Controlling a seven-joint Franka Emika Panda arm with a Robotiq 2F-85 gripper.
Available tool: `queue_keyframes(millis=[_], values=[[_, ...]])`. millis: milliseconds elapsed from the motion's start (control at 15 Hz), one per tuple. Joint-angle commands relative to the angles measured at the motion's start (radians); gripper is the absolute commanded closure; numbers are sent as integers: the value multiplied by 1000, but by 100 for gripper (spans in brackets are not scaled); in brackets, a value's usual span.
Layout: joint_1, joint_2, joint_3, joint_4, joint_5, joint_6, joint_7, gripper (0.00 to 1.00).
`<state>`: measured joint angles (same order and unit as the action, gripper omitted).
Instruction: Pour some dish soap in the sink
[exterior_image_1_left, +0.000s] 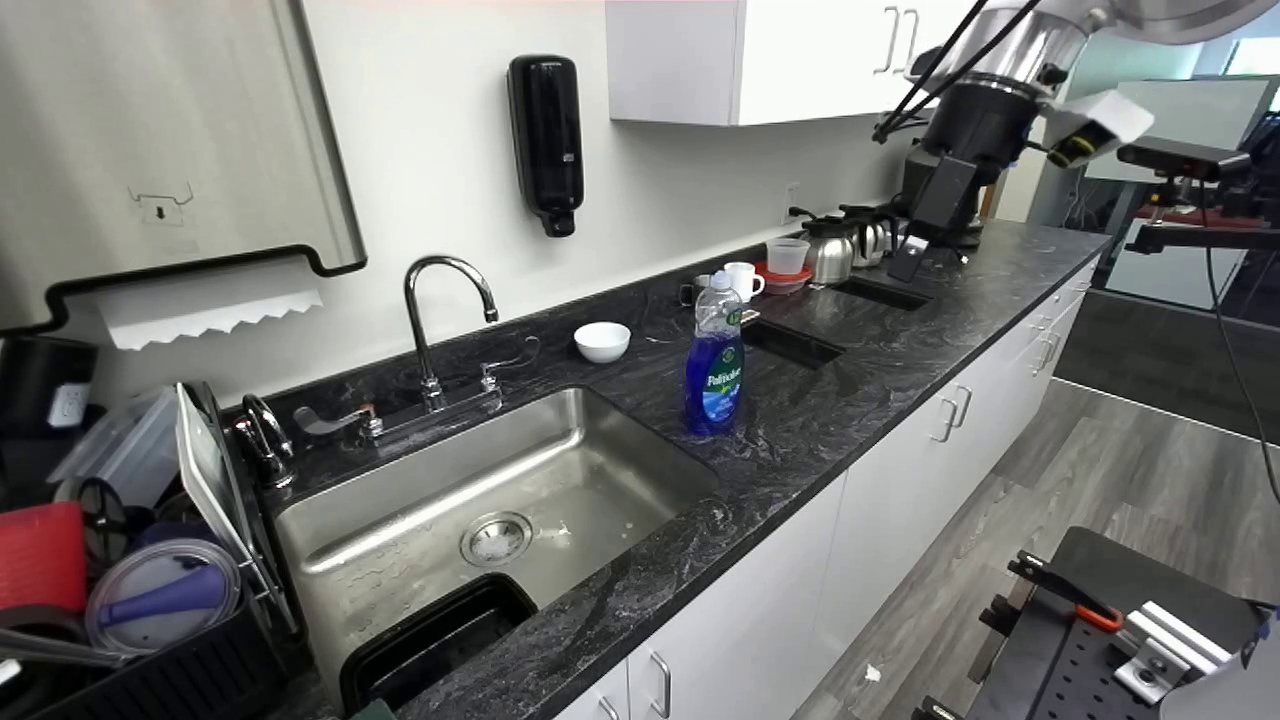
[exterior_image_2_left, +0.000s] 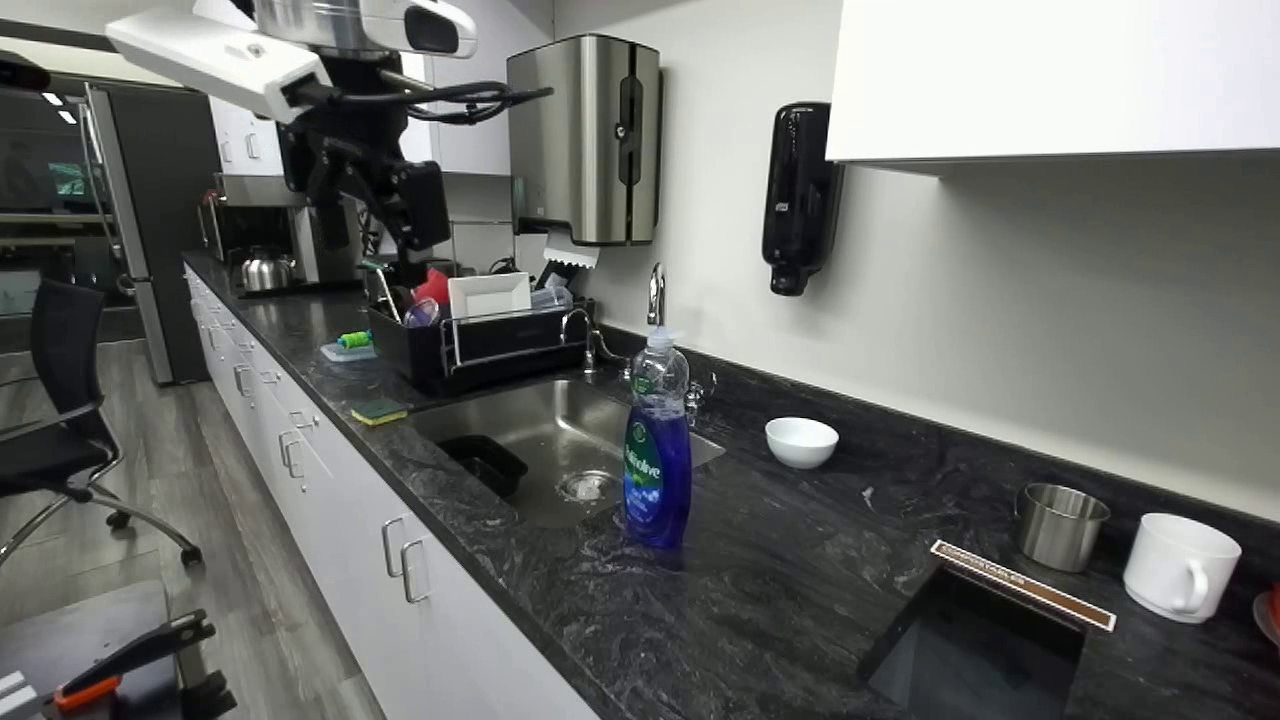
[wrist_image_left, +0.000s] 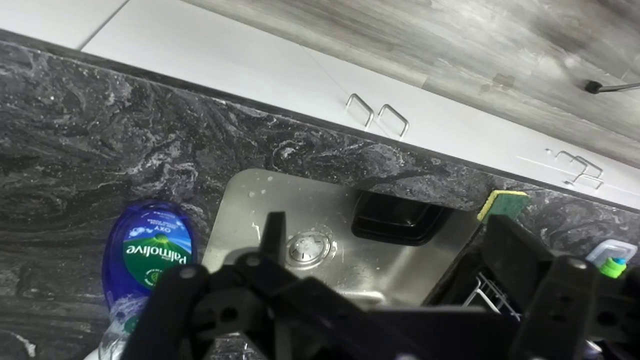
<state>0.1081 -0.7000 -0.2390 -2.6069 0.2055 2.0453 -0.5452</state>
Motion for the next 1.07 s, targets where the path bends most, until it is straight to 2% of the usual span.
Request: queue_keyframes(millis=[0, 467, 1000], values=[[19, 31, -38, -18, 28, 102, -107, 0], [41, 165, -103, 17, 120, 203, -304, 0], [16, 346, -93, 114, 212, 196, -472, 0]])
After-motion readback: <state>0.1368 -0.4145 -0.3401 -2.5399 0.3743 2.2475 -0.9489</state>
